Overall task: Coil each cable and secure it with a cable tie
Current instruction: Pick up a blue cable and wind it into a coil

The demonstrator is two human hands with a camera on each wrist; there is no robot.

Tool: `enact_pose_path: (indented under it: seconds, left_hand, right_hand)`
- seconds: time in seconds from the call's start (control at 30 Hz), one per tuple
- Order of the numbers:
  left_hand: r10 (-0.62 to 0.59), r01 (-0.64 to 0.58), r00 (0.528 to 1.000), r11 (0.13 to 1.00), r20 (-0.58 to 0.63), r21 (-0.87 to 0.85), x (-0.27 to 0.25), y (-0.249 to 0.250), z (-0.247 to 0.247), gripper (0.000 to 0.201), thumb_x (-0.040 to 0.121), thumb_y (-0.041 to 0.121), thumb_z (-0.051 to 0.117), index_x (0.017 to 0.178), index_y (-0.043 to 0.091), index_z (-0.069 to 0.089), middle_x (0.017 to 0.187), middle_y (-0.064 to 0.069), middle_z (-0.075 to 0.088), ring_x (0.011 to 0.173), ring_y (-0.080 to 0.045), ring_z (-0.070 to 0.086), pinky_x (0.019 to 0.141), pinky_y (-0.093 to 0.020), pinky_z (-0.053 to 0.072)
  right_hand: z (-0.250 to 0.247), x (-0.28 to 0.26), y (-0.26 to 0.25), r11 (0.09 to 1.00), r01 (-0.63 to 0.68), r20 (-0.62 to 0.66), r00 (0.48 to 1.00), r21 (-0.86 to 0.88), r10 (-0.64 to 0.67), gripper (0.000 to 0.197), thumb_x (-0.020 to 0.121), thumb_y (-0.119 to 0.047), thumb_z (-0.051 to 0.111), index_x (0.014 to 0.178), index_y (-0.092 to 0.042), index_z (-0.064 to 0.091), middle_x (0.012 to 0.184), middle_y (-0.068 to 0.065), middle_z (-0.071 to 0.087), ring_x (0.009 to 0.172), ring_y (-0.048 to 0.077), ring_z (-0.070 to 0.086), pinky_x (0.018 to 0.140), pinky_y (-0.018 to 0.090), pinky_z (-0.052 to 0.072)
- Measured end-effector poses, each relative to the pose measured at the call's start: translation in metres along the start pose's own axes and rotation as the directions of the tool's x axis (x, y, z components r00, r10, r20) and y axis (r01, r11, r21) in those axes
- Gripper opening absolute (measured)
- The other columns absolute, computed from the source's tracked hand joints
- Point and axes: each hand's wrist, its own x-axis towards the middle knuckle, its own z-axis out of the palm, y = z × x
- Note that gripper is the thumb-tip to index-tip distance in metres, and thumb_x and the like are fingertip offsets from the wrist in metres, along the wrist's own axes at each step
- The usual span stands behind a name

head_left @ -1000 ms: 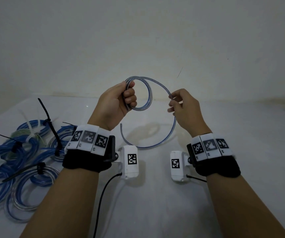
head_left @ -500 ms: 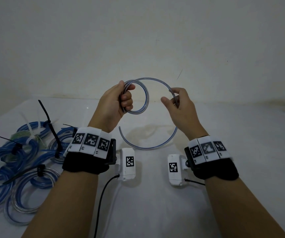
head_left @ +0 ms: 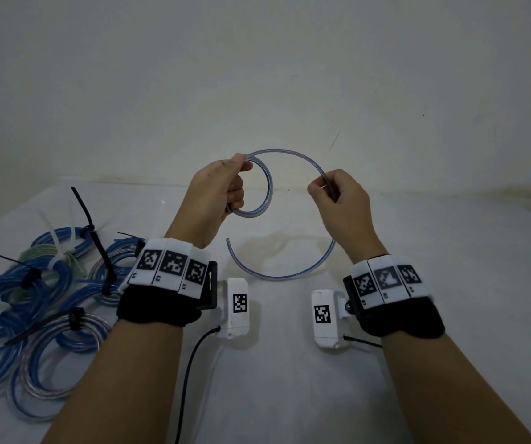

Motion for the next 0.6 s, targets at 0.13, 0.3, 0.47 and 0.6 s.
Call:
enact_pose_path:
  seconds: [0.13, 0.3, 0.47, 0.6]
  left_hand:
    - [0.021, -0.019, 0.999, 0.999, -0.037, 0.029, 0.0, -0.002, -0.001, 0.024, 0.099, 0.022, 0.045, 0.077, 0.013, 0.049, 0.047, 0.012, 0.029, 0.044, -0.006, 0.026, 0.048, -0.018, 0.029]
    - [0.031, -0.031, 0.999, 0.998, -0.009, 0.053, 0.0, 0.002, -0.001, 0.021, 0.098, 0.022, 0.046, 0.082, 0.012, 0.055, 0.048, 0.012, 0.03, 0.046, -0.007, 0.026, 0.049, -0.018, 0.03]
    - [0.066, -0.064, 0.998, 0.995, -0.024, 0.077, -0.001, 0.005, -0.002, 0.009, 0.094, 0.016, 0.053, 0.088, 0.009, 0.057, 0.049, 0.012, 0.034, 0.046, -0.007, 0.03, 0.051, -0.021, 0.03]
    - [0.089, -0.086, 0.996, 0.99, -0.019, 0.116, -0.003, 0.009, -0.001, 0.007, 0.092, 0.014, 0.057, 0.086, 0.012, 0.059, 0.048, 0.013, 0.036, 0.046, -0.006, 0.032, 0.05, -0.019, 0.032]
  right_hand:
    - [0.002, -0.001, -0.001, 0.999, 0.006, -0.003, 1.0, 0.032, -0.006, 0.005, 0.087, -0.015, 0.06, 0.086, -0.011, 0.058, 0.063, -0.007, 0.047, 0.052, -0.002, 0.042, 0.053, 0.006, 0.034]
    - [0.002, 0.0, -0.001, 0.999, 0.006, 0.006, 1.0, 0.039, -0.006, 0.014, 0.089, -0.007, 0.054, 0.102, -0.011, 0.053, 0.066, -0.008, 0.045, 0.054, -0.002, 0.042, 0.055, 0.006, 0.035]
    - [-0.01, 0.004, 0.009, 0.977, 0.015, 0.049, 0.999, -0.214, -0.005, 0.012, 0.09, -0.007, 0.053, 0.099, -0.01, 0.061, 0.09, -0.001, 0.061, 0.077, 0.012, 0.053, 0.064, 0.007, 0.039]
    - [-0.023, 0.006, 0.005, 0.941, 0.034, 0.075, 0.997, -0.338, -0.009, 0.012, 0.094, -0.016, 0.051, 0.096, -0.008, 0.059, 0.086, 0.003, 0.064, 0.075, 0.017, 0.053, 0.066, 0.025, 0.038]
